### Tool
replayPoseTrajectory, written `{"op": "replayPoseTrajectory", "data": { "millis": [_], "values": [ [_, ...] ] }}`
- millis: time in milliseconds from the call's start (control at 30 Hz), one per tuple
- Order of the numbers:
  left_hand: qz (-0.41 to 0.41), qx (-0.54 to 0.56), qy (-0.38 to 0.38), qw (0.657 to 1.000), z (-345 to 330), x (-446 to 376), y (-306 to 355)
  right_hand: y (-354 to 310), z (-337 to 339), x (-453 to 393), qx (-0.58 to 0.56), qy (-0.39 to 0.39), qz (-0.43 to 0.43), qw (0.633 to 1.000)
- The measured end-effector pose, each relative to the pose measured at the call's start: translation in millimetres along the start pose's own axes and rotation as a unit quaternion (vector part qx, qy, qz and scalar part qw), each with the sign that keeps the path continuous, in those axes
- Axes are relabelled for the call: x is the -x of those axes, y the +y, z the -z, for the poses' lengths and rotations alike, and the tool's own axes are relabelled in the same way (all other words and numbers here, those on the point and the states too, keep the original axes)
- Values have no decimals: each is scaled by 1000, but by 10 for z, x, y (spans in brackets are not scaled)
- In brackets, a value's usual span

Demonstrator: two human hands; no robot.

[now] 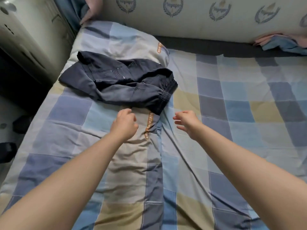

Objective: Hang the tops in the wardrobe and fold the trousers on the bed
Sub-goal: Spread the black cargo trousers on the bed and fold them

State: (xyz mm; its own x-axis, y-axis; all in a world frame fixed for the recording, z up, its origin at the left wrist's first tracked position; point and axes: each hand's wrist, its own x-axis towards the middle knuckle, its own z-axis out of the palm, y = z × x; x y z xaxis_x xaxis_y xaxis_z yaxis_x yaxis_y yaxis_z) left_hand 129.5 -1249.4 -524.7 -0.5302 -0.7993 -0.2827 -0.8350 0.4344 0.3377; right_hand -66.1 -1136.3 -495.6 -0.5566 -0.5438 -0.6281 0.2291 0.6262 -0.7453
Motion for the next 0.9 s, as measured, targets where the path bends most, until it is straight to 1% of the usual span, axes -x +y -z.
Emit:
{"op": "replayPoseTrajectory", "data": {
  "millis": [133, 267, 333, 400, 500, 567, 600, 667, 700, 767, 800, 900],
  "values": [
    [-10, -104, -42, 994, -293, -568, -116, 105, -339, -640, 24, 1, 15, 1000],
    [-37, -157, -54, 986, -392, -999, -114, 114, -464, -1074, -2, -13, 18, 1000],
    [-52, -181, -76, 979, -457, -1138, -140, 111, -510, -1211, -18, -37, 20, 999],
    [-63, -183, -80, 978, -486, -1224, -156, 91, -551, -1292, -34, -58, 24, 997],
    [-83, -130, -38, 987, -495, -1251, -198, 70, -600, -1304, -47, -64, 45, 996],
    [-100, -68, 20, 992, -488, -1175, -245, 68, -601, -1254, -56, -55, 56, 995],
    [-94, -33, 50, 994, -484, -1099, -279, 83, -597, -1192, -64, -53, 56, 995],
    [-59, 30, 99, 993, -485, -892, -343, 168, -606, -1003, -88, -54, 54, 993],
    [-37, 55, 106, 992, -491, -770, -379, 242, -623, -877, -96, -59, 53, 992],
    [-10, 65, 84, 994, -512, -466, -445, 461, -656, -565, -96, -78, 41, 991],
    [-17, 49, 68, 996, -524, -286, -479, 596, -668, -383, -99, -93, 27, 990],
    [-83, -25, 18, 996, -545, 347, -551, 985, -621, 199, -127, -115, -41, 984]
  ]
}}
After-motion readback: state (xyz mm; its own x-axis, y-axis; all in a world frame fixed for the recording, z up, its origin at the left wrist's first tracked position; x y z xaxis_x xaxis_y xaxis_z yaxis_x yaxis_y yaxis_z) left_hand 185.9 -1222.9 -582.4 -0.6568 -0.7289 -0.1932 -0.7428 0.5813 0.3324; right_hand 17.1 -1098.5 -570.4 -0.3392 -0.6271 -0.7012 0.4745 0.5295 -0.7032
